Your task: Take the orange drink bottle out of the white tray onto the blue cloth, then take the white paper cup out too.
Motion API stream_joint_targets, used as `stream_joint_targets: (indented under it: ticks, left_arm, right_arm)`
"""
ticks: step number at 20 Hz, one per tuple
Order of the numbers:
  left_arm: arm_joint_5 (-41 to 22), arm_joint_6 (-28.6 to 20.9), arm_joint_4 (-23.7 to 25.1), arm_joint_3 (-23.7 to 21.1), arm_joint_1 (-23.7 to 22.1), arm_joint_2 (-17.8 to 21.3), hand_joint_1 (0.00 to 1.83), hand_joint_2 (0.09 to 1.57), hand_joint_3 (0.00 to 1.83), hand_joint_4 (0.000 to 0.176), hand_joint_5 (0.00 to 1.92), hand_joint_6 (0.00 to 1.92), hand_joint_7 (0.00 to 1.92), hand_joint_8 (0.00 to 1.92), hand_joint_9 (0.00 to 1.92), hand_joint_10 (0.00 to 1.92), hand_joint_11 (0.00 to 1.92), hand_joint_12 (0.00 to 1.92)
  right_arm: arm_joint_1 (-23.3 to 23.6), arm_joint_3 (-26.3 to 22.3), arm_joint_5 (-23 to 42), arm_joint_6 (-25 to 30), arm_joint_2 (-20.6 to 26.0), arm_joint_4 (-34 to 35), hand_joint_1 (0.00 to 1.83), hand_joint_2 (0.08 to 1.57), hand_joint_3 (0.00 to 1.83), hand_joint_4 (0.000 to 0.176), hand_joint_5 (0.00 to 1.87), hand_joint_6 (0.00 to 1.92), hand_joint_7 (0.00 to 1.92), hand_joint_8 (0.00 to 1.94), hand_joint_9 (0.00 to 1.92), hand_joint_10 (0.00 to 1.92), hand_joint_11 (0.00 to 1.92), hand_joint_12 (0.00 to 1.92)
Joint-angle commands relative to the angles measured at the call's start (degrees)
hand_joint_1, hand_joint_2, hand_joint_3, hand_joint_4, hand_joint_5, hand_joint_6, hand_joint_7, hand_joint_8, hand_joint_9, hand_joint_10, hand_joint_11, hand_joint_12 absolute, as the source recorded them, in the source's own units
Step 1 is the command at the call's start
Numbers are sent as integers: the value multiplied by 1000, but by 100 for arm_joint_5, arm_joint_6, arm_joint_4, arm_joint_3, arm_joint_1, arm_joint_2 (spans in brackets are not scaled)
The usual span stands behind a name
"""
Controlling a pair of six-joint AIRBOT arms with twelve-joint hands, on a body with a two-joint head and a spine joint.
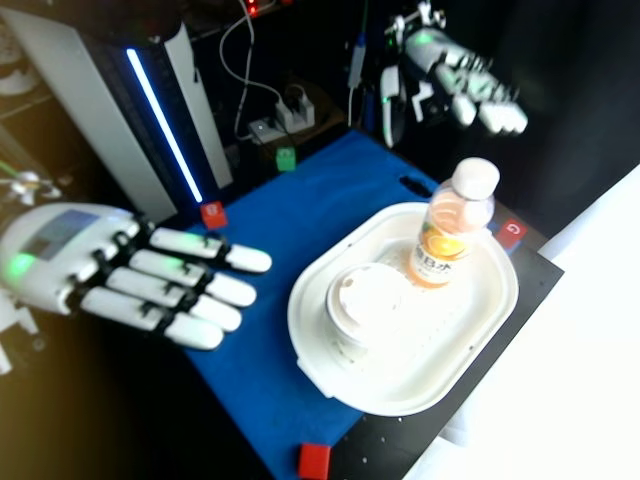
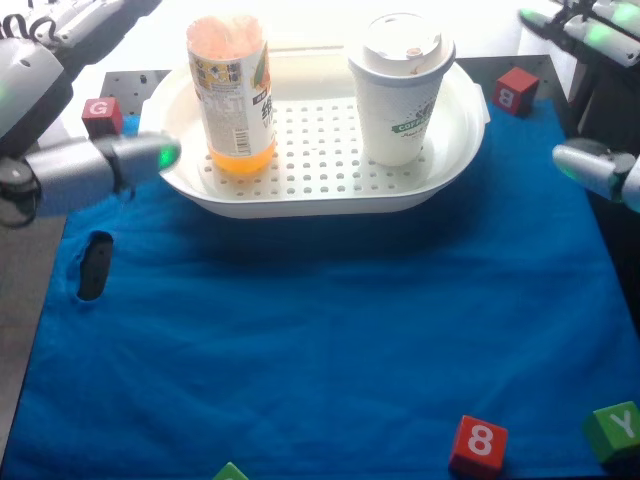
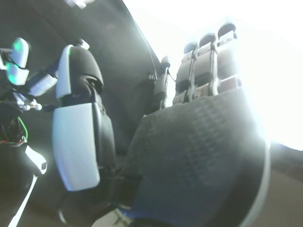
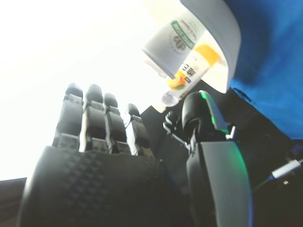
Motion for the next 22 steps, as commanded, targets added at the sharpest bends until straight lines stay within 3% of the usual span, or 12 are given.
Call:
stream_joint_targets:
  ticks: [1, 3, 5, 8, 9, 12, 13, 15, 17, 20, 21, 22]
  left_arm:
    - [-691, -47, -87, 86, -111, -32, 332, 1281, 2, 39, 0, 0, 0, 0, 0, 0, 0, 335]
    - [-557, -92, -220, 242, -222, -168, 386, 1248, 0, 49, 0, 0, 0, 0, 0, 0, 0, 223]
    - [-432, -92, -395, 357, -314, -242, 449, 1207, 0, 39, 0, 0, 0, 0, 0, 0, 0, 515]
    - [-110, -142, -591, 665, -585, -503, 438, 1164, 0, 63, 0, 0, 0, 0, 0, 0, 0, 794]
    - [132, -250, -638, 868, -755, -658, 462, 1130, 0, 69, 0, 0, 0, 0, 0, 0, 0, 700]
    - [809, -277, -840, 1365, -1151, -1064, 399, 1021, 0, 167, 0, 0, 0, 0, 0, 0, 0, 1028]
    - [1000, -280, -840, 1491, -1268, -1170, 402, 991, 0, 174, 0, 0, 0, 0, 0, 0, 0, 1109]
    - [1358, -287, -840, 1749, -1489, -1377, 392, 873, 0, 176, 0, 0, 0, 0, 0, 0, 0, 984]
    - [1642, -426, -837, 2001, -1610, -1580, 489, 861, 0, 176, 0, 0, 0, 0, 0, 0, 0, 129]
    - [1939, -1053, -782, 2454, -1611, -1891, 642, 850, 0, 176, 0, 0, 0, 0, 0, 0, 0, 0]
    - [2042, -1105, -782, 2566, -1607, -1983, 687, 992, 0, 109, 0, 0, 0, 0, 0, 0, 0, 455]
    - [2104, -1140, -786, 2620, -1577, -2041, 748, 1029, 0, 76, 87, 39, 210, 103, 184, 126, 0, 1131]
  right_arm:
    - [111, 31, 707, -22, -4, 7, 191, 1346, 38, 0, 0, 0, 0, 0, 0, 0, 0, 0]
    - [109, 43, 703, -22, -61, 6, 211, 1340, 24, 0, 0, 0, 0, 0, 0, 0, 0, 0]
    - [110, 96, 691, -22, -159, -10, 216, 1341, 21, 0, 0, 0, 0, 0, 0, 0, 0, 0]
    - [110, 110, 691, -22, -195, -23, 215, 1342, 14, 0, 0, 0, 0, 0, 0, 0, 0, 0]
    - [110, 110, 691, -22, -201, -30, 217, 1341, 13, 0, 0, 0, 0, 0, 0, 0, 0, 0]
    - [109, 109, 691, -21, -222, -48, 262, 1332, 4, 0, 0, 0, 0, 0, 0, 0, 0, 0]
    - [109, 108, 689, -21, -230, -59, 266, 1328, 2, 0, 0, 0, 0, 0, 0, 0, 0, 0]
    - [108, 107, 683, -21, -246, -64, 293, 1325, 0, 0, 0, 0, 0, 0, 0, 0, 0, 0]
    - [107, 106, 683, -21, -267, -64, 349, 1323, 0, 0, 0, 0, 0, 0, 0, 0, 0, 0]
    - [105, 99, 683, -20, -283, -64, 416, 1301, 0, 0, 0, 0, 0, 0, 0, 0, 0, 0]
    - [102, 95, 683, -20, -284, -64, 445, 1298, 0, 0, 0, 0, 0, 0, 0, 0, 0, 0]
    - [99, 90, 683, -20, -284, -64, 476, 1296, 0, 0, 0, 0, 0, 0, 0, 0, 0, 0]
